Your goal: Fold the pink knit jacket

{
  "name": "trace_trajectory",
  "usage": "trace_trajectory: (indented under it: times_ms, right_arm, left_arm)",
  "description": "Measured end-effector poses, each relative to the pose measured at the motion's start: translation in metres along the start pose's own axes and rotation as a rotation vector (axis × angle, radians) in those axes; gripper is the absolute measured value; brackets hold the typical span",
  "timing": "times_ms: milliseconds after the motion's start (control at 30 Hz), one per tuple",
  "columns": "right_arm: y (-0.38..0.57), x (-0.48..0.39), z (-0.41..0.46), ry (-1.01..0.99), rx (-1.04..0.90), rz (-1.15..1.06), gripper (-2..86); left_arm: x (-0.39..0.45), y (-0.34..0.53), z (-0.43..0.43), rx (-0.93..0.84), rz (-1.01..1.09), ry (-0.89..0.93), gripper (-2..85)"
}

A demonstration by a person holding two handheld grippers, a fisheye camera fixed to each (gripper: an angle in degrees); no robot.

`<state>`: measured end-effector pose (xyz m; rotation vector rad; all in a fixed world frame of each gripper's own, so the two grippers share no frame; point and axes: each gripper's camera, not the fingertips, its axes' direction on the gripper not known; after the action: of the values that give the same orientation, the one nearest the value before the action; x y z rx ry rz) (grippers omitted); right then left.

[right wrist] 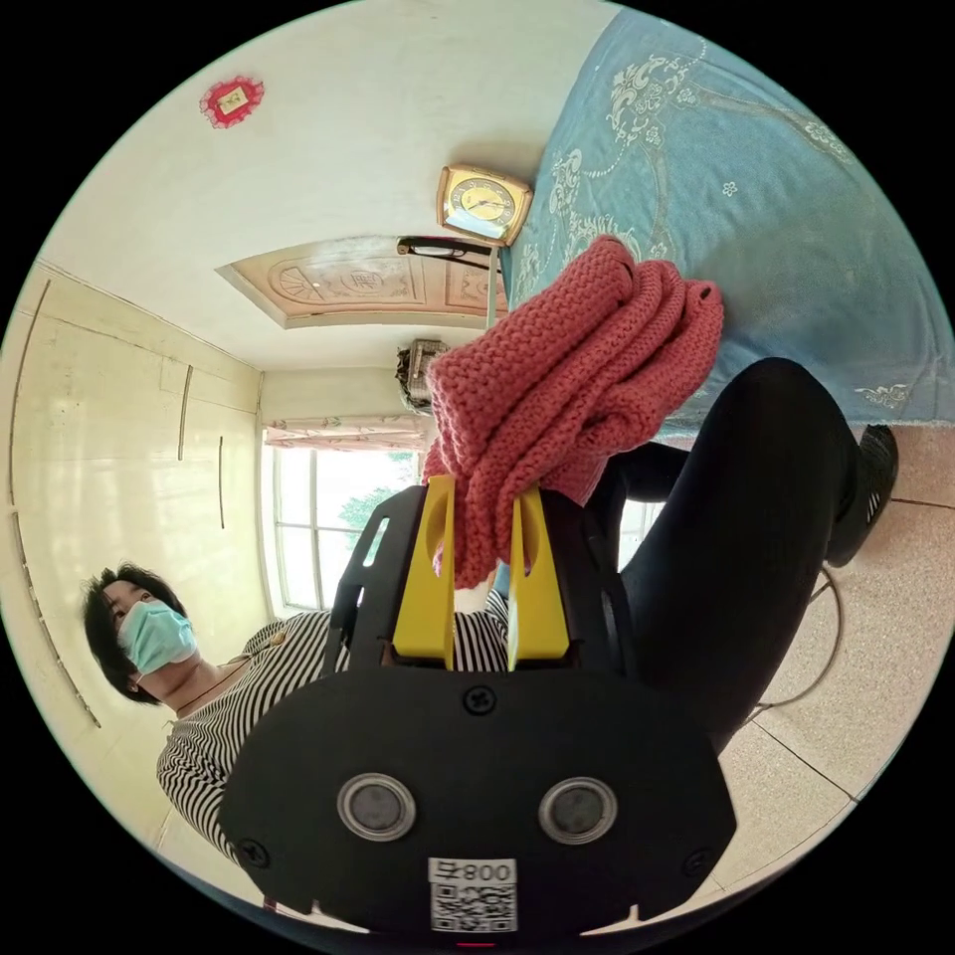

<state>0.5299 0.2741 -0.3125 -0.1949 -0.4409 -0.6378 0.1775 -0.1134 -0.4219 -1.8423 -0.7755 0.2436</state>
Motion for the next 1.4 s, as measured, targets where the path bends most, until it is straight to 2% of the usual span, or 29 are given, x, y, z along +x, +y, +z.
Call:
trace_trajectory:
  times_ms: [400,900,1100,1400]
  right_arm:
    - [-0.014,0.003,-0.043,-0.034,0.029,-0.047,8.2]
    - [-0.142,-0.001,-0.109,-0.072,0.014,-0.046,8.0]
    - [-0.176,-0.033,-0.165,-0.086,0.048,-0.03,8.0]
    - [-0.168,-0.114,-0.293,-0.101,0.108,-0.095,8.0]
  left_arm:
    - [-0.015,-0.068,0.054,-0.022,0.006,-0.012,22.9]
    - [-0.052,-0.249,0.109,-0.019,-0.046,0.019,22.9]
    - [-0.025,-0.316,0.158,-0.034,-0.063,-0.004,22.9]
    - [0.043,-0.385,0.286,-0.118,0.004,-0.039,22.9]
